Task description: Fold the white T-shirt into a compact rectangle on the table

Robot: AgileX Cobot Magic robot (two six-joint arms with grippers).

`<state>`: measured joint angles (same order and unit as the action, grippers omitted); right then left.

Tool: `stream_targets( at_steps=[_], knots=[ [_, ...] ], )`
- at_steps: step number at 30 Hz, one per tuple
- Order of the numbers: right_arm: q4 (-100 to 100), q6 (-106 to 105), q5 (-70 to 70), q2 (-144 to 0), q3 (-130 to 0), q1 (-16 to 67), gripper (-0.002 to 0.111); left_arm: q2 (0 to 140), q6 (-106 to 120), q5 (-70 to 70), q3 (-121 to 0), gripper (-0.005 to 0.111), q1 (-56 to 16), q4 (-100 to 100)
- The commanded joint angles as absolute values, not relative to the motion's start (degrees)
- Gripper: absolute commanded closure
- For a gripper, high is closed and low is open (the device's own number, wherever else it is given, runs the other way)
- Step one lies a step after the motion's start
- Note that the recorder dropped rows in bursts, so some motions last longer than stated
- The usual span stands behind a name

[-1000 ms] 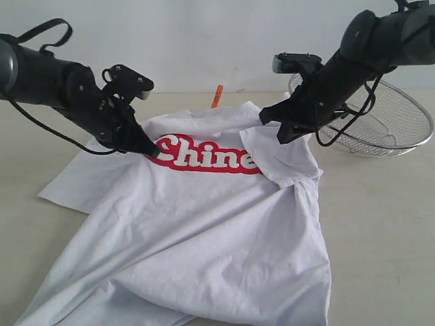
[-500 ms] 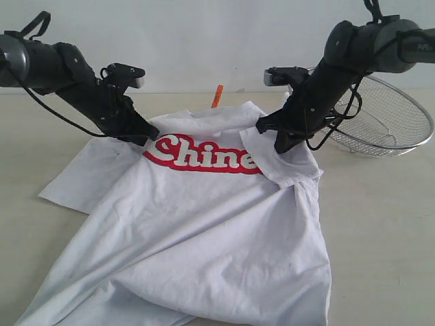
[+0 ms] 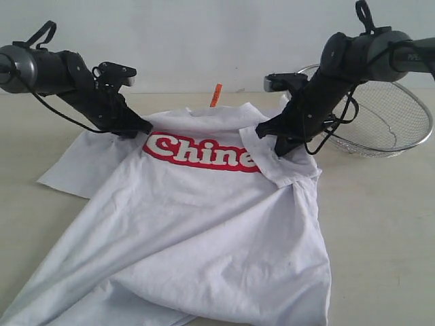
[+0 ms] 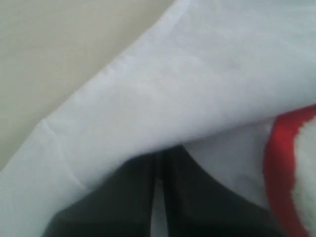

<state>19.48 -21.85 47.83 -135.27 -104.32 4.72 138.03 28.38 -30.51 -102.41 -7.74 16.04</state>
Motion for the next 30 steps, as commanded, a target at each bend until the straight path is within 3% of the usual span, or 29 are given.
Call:
stream_targets(
  at_steps=[1,18,23,30],
  knots=[
    [18.11,-20.90,45.26,-136.90,-105.13,4.66,0.108,142.41,27.66,-31.46,-106.34,0.102,-6.30,12.32],
    [13.88,-18.63,51.37,-139.70,-124.96,5.85,0.108,143.98,27.25,-30.47,-114.31,0.102,-4.30,8.60],
    [14.24,-18.91,52.82,-133.56,-125.94,5.85,0.108,140.66,25.24,-29.19,-120.09,0.102,-2.48,9.57],
    [13.63,-20.36,64.83,-123.03,-125.94,5.85,0.108,139.40,25.71,-40.60,-121.31,0.102,-1.86,10.91]
  ],
)
